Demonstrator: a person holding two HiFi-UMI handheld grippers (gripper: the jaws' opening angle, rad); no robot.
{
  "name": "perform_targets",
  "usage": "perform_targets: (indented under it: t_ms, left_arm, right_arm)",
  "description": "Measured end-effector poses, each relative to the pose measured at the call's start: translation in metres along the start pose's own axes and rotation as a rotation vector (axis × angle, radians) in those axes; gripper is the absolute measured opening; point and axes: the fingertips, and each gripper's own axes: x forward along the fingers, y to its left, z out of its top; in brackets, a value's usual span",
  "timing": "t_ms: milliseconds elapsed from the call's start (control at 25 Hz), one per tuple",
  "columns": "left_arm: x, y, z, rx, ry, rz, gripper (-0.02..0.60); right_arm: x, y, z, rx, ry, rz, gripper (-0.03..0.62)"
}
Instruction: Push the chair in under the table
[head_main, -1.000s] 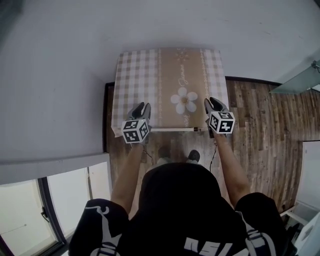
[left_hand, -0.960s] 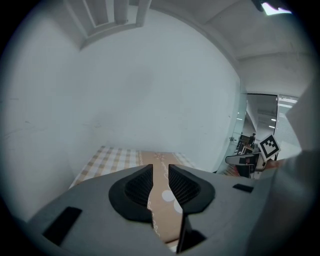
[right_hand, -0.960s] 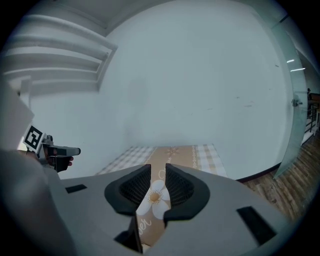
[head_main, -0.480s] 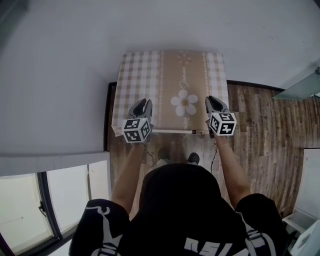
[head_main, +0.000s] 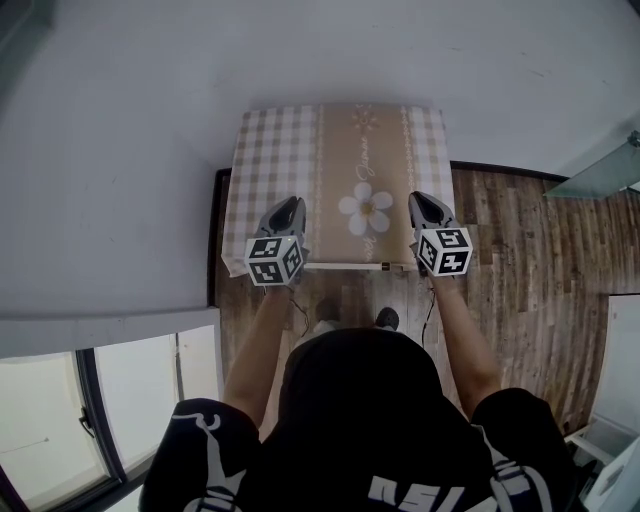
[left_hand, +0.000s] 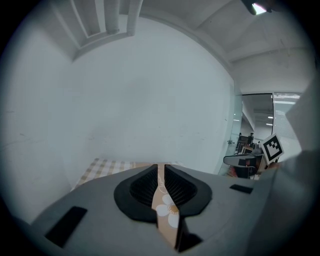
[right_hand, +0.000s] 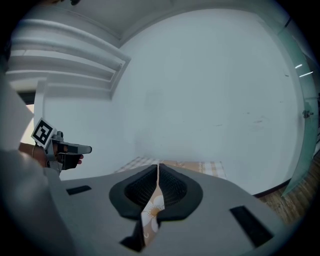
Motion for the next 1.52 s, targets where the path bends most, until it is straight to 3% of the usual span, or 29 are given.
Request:
perform_targets:
  t_ms: [1520]
  left_arm:
    - [0.008,-0.003,-0.009,0.035,0.045,-0.036,0.026]
  right_arm:
    - [0.003,0.005,-0.007,-0.041,0.048,-0.020,0.014]
